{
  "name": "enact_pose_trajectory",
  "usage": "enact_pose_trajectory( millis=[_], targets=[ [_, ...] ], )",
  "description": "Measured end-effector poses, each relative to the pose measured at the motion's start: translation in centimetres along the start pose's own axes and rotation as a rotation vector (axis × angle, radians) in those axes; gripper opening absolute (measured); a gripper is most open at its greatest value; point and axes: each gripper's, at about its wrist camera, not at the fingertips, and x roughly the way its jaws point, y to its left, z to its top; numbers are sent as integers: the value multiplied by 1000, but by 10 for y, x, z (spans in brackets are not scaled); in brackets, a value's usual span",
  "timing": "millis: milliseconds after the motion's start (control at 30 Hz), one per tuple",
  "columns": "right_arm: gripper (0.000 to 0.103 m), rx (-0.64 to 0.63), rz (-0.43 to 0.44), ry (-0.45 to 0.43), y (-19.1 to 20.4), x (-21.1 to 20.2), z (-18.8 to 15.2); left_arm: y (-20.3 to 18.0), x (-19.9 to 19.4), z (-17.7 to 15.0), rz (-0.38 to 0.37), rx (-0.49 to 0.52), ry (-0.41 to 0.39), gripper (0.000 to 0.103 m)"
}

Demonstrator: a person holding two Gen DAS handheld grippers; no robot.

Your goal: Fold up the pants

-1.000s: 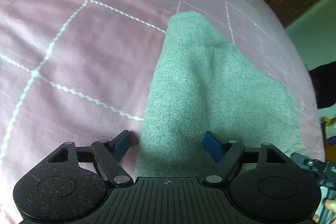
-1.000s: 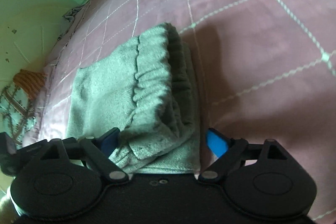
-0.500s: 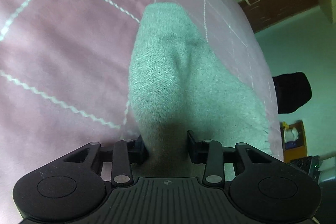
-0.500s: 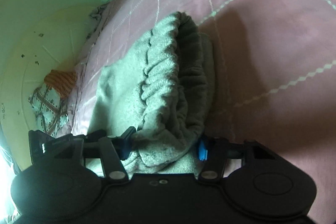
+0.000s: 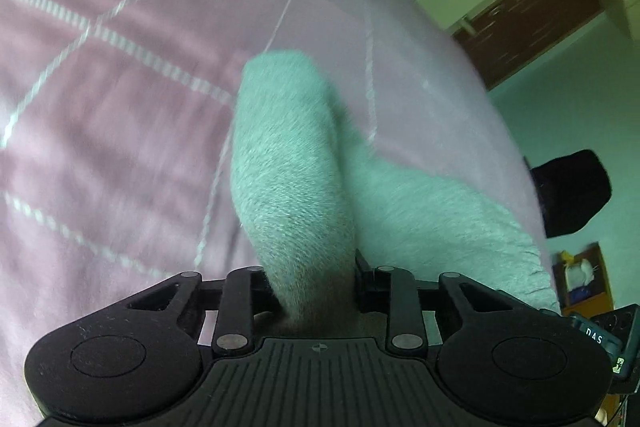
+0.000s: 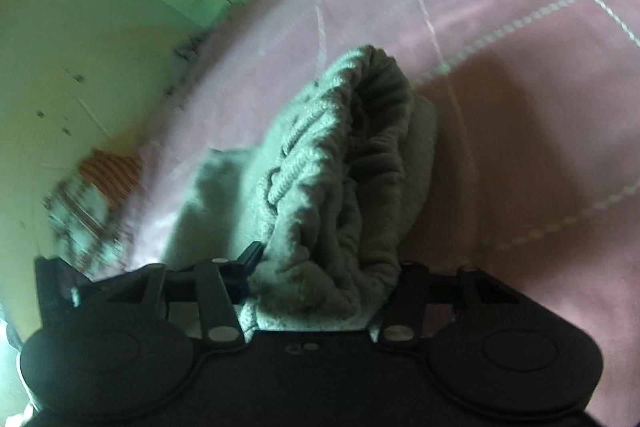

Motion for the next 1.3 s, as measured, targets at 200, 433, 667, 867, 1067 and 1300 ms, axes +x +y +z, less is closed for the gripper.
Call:
enact_pose_trajectory(
  millis=[200,433,667,867,1067,1300],
  targets=[
    [51,-45,100,-74,36,-20,31,-32,-28,46,-52,27,-119,30],
    [51,-153,131,-154,69,-5,106,-57,-5,122,5,85,-206,30],
    [51,-160,74,-147,47,48,148,-49,67,158,122,132,-161,36],
    [59,-134,-125,-35,-6,95,138,-24,107,123,308,206,-55,76],
    [72,-199,-265,-119,-1,66,117,-32,62,115,410,264,-141,81],
    [41,-511,-365,-295,86,33,93,-91,60,91,410,443,-136,81]
  ],
)
